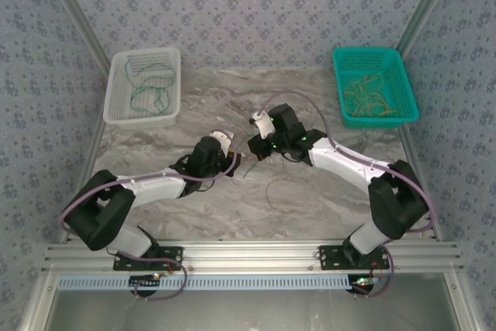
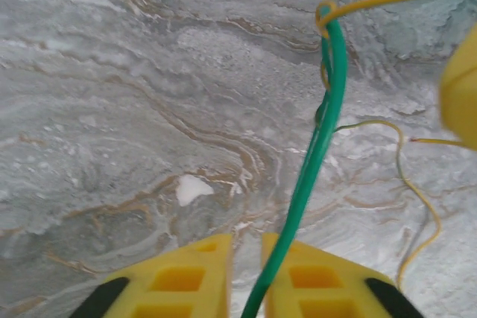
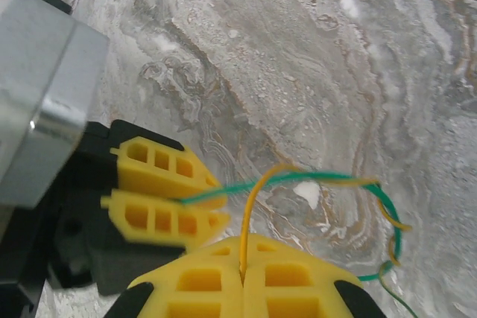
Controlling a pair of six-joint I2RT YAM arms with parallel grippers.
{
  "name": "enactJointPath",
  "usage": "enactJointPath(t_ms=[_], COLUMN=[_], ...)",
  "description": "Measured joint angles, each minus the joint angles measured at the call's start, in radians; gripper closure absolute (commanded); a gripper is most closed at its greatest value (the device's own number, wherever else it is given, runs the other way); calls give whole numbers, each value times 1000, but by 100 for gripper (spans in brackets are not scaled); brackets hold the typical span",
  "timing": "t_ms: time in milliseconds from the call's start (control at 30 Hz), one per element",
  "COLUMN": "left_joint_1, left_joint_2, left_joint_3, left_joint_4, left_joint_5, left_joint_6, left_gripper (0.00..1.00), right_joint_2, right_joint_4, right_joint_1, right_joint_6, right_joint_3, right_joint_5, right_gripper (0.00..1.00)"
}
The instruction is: Untangle the cables
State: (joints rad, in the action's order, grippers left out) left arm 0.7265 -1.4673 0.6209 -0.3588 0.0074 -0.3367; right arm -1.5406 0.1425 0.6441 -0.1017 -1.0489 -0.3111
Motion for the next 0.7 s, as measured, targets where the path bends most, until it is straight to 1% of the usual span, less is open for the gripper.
enactJointPath(t_ms=[167, 367, 700], left_joint_1=[-8, -61, -145], left_joint_2=[48, 152, 264], left_joint_3=[2, 2, -45], left_joint_4=[45, 92, 177], left_joint_5=[-70, -144, -245], left_joint_6=[22, 23, 14], left_gripper=[100, 100, 100], right_joint_2=[61, 136, 246], right_joint_4=[4, 7, 31], right_joint_1=[-54, -125, -217], right_joint_6=[-7, -7, -11], right_joint_3=[33, 67, 134], right_joint_5=[-1, 0, 17], right_gripper=[100, 100, 100])
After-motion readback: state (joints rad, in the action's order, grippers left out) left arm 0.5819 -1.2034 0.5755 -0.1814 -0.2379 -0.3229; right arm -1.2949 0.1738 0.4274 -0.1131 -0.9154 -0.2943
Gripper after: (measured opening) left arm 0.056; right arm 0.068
